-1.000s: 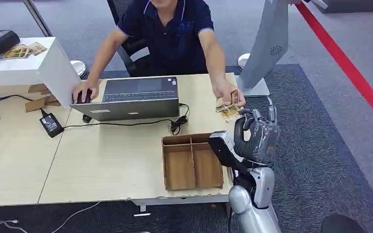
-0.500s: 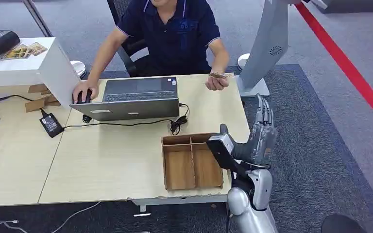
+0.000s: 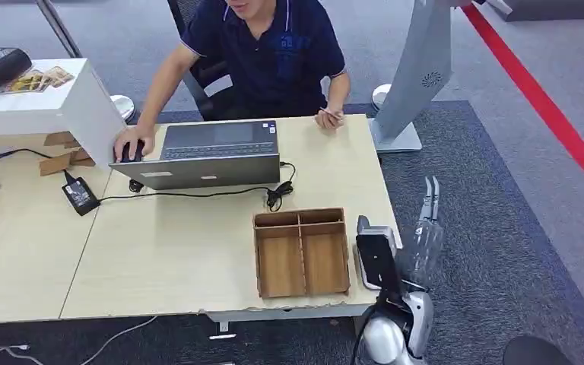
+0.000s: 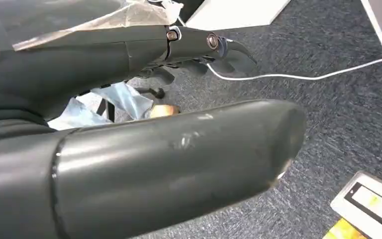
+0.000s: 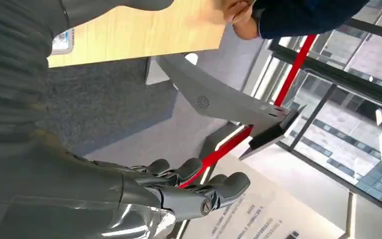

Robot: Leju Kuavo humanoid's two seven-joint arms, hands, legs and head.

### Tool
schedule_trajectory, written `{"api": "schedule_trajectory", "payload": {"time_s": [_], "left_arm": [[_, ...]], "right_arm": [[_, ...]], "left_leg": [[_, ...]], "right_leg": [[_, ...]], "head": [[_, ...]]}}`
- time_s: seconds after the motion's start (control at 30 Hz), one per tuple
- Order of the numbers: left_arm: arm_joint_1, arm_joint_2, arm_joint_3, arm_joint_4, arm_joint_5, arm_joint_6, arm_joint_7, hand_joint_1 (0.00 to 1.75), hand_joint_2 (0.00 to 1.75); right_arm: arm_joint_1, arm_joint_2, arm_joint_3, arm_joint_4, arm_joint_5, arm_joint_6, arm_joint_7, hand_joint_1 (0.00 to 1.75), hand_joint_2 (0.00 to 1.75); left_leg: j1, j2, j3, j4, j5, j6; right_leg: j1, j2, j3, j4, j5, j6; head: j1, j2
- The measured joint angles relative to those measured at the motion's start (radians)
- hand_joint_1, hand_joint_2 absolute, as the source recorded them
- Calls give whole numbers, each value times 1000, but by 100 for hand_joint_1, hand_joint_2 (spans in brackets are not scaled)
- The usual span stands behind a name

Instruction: Pass the card to the sensor for recognition and then transmit it.

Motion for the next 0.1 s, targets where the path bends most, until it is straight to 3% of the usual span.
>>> {"api": "schedule_trajectory", "payload": {"time_s": [0.1], "left_arm": [[0,0,0,0,3,0,0,0,0]], "right_arm": [[14,-8,-2,-10,17,0,9,0,175]], "left_leg": [[0,0,0,0,0,0]], "right_leg": [[0,0,0,0,0,0]], "head": [[0,0]]}}
